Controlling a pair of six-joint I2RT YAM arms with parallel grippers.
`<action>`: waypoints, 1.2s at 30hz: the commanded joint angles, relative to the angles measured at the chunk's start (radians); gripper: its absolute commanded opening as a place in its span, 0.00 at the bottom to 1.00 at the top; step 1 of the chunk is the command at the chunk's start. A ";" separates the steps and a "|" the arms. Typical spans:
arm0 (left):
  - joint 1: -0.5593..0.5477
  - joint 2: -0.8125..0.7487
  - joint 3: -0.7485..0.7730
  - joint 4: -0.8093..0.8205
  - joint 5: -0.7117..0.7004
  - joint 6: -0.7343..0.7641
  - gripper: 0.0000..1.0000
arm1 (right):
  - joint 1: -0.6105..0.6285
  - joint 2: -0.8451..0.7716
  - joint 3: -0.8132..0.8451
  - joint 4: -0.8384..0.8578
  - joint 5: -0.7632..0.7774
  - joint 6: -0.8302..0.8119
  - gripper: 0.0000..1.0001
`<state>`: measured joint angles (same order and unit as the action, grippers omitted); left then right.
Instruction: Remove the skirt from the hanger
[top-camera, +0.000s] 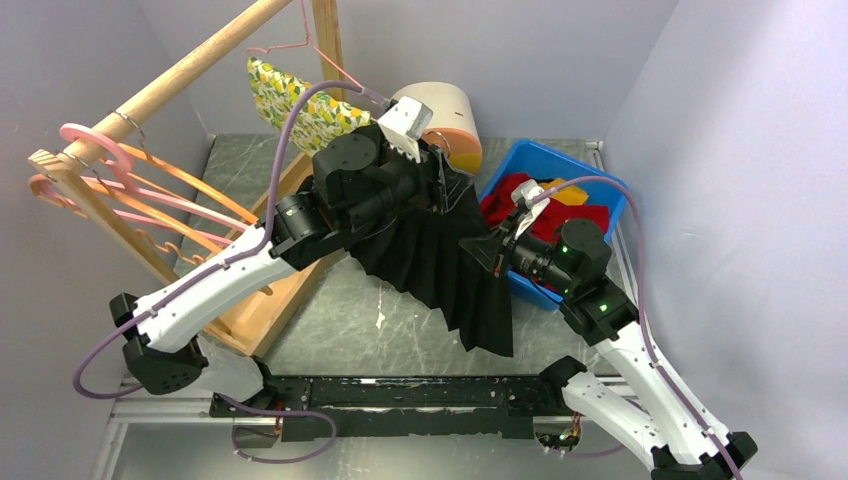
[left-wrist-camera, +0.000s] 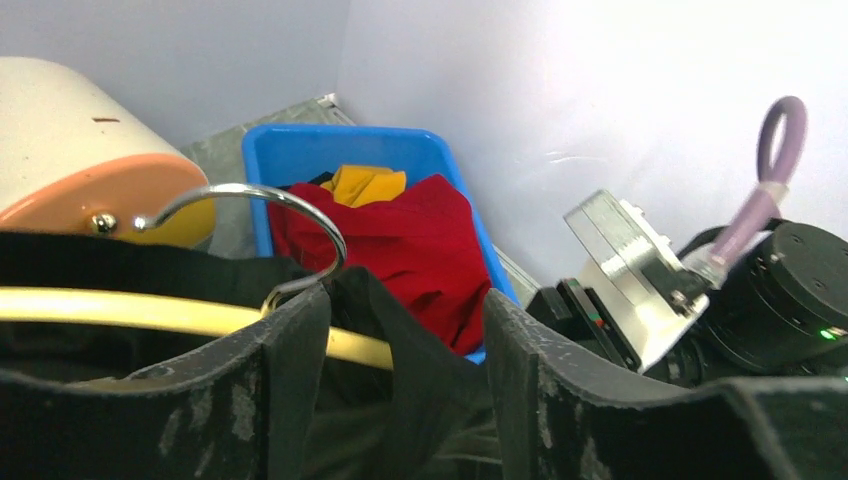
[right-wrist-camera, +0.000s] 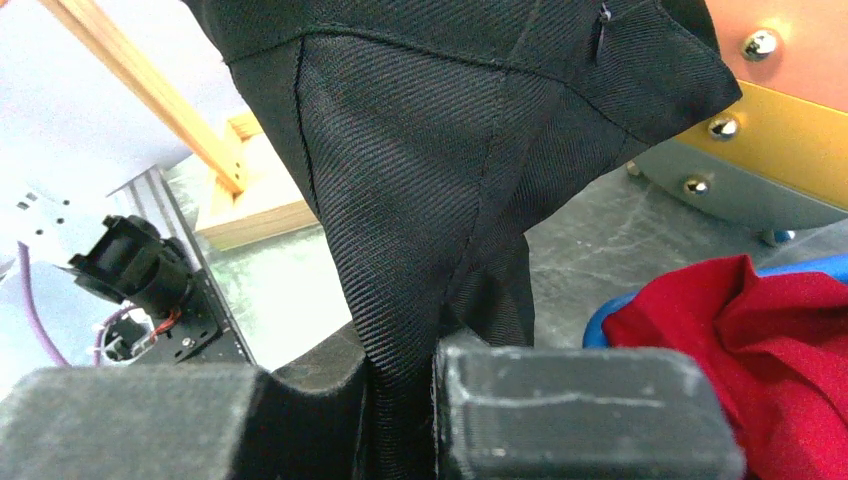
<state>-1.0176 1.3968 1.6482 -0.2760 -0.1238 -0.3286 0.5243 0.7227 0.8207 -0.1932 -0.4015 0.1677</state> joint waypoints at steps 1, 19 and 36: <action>0.008 0.039 0.069 -0.017 -0.053 0.026 0.59 | -0.007 -0.019 0.064 0.107 -0.060 -0.006 0.00; 0.041 -0.074 -0.041 0.000 -0.135 0.021 0.82 | -0.006 -0.035 0.088 0.060 -0.045 -0.025 0.00; 0.064 0.026 -0.019 0.182 -0.219 0.231 0.19 | -0.006 -0.039 0.122 0.010 -0.095 0.074 0.00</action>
<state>-0.9730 1.4334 1.6436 -0.2329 -0.2024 -0.1932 0.5190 0.7212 0.8940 -0.2829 -0.4530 0.1894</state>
